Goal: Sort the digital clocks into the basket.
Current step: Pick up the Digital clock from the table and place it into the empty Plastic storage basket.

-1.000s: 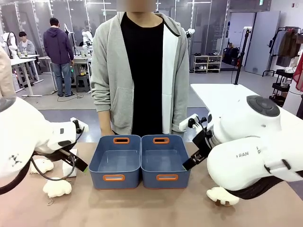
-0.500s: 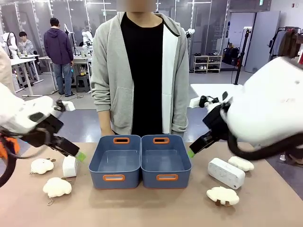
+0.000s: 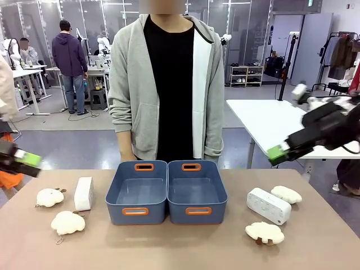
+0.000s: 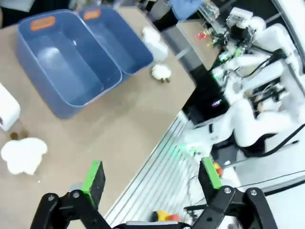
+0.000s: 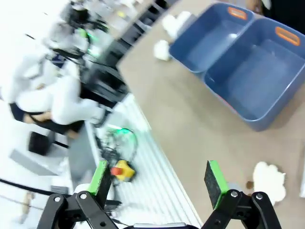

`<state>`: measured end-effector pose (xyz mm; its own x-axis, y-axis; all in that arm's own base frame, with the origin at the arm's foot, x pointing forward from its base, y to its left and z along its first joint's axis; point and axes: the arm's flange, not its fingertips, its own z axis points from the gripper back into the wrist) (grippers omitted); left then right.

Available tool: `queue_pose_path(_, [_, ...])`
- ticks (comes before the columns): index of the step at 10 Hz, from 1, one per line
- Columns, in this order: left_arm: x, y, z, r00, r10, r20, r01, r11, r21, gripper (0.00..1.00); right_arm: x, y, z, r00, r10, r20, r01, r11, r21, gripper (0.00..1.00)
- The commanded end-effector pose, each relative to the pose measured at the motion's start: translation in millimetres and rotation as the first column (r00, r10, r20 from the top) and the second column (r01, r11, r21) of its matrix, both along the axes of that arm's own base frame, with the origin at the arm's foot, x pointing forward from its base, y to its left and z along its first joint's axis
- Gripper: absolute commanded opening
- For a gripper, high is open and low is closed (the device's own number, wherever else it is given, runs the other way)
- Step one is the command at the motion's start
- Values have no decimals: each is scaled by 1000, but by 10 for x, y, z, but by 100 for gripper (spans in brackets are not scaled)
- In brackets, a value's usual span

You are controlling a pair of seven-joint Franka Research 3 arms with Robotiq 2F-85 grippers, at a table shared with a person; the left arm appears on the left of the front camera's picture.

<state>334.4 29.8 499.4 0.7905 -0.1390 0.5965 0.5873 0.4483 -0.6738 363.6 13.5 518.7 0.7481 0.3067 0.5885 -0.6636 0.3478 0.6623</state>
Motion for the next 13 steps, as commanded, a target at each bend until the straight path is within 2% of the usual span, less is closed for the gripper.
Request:
queue_pose_path(1, [-232, 579, -127, 991, 121, -59, -129, 980, -149, 100, -60, -666, -190, 996, -58, -69, 70, 980, 186, 100])
queue_pose_path(3, [-610, 1090, -308, 950, 292, -106, -309, 925, -223, 100, -278, -1334, -378, 976, -204, -74, 217, 929, 299, 100])
queue_pose_path(5, [-1036, 1440, -456, 900, 416, -131, -436, 860, -264, 100, -569, -1879, -556, 935, -338, -109, 354, 861, 367, 100])
queue_pose_path(7, [-1237, 1594, -602, 855, 494, -159, -519, 814, -260, 100, -681, -2083, -533, 913, -394, -102, 404, 849, 341, 100])
queue_pose_path(8, [-1270, 1627, -614, 838, 524, -150, -545, 798, -256, 100, -674, -2077, -529, 906, -409, -111, 422, 846, 325, 100])
queue_pose_path(9, [-1251, 1598, -610, 832, 534, -146, -554, 795, -248, 100, -612, -1962, -526, 913, -391, -116, 408, 865, 293, 100])
queue_pose_path(10, [-1130, 2114, -415, 839, 513, -180, -544, 803, -243, 100, -750, -2228, -589, 905, -404, -135, 425, 842, 332, 100])
queue_pose_path(13, [-1130, 2114, -415, 839, 513, -180, -544, 803, -243, 100, -750, -2228, -589, 905, -404, -135, 425, 842, 332, 100])
